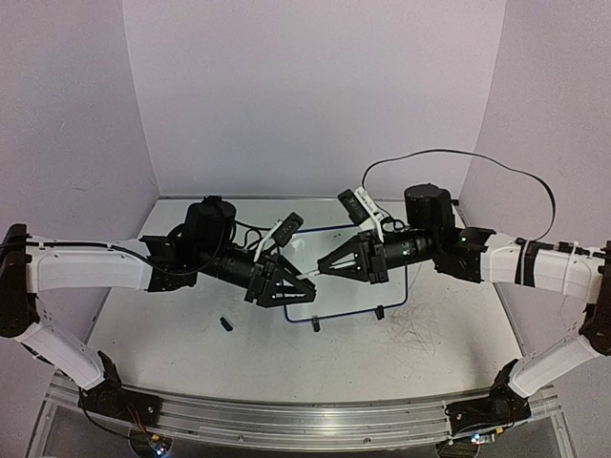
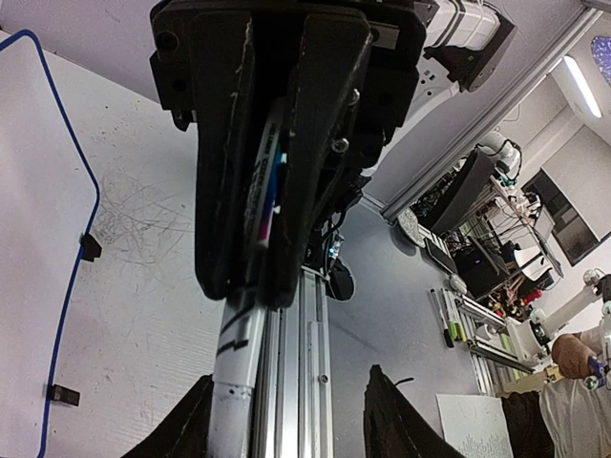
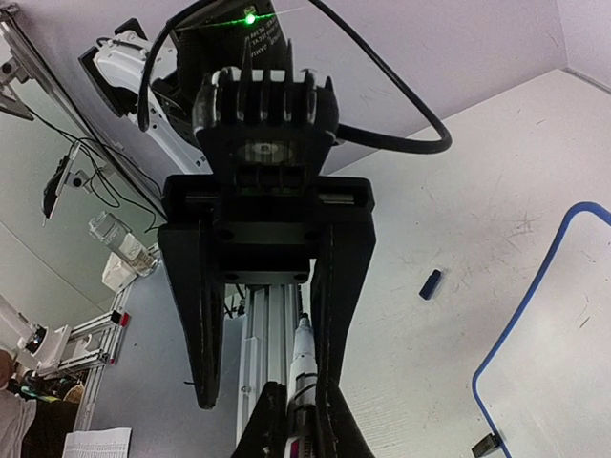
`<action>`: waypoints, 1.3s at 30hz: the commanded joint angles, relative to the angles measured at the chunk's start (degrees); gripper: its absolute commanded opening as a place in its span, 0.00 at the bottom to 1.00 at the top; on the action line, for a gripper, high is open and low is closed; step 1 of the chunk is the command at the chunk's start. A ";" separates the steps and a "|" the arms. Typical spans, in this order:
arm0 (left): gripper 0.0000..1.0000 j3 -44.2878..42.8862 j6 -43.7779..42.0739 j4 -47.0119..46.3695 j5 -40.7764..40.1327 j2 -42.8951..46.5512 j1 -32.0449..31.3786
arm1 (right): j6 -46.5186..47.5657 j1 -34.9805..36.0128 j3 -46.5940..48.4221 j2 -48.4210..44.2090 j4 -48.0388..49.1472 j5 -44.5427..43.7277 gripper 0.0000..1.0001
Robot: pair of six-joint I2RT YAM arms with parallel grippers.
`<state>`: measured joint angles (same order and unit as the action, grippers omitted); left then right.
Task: Write a sentence on the whiteboard
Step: Pass from the right arm to the left
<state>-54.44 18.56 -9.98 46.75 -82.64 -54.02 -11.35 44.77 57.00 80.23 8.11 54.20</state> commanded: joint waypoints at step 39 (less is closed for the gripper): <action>0.00 -1.31 -0.88 -3.03 1.37 -0.94 1.10 | 2.60 1.26 7.78 3.26 -7.85 3.77 0.20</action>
<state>-55.07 17.93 -10.55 46.89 -83.33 -53.04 -8.21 45.69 62.02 82.95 -0.90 57.97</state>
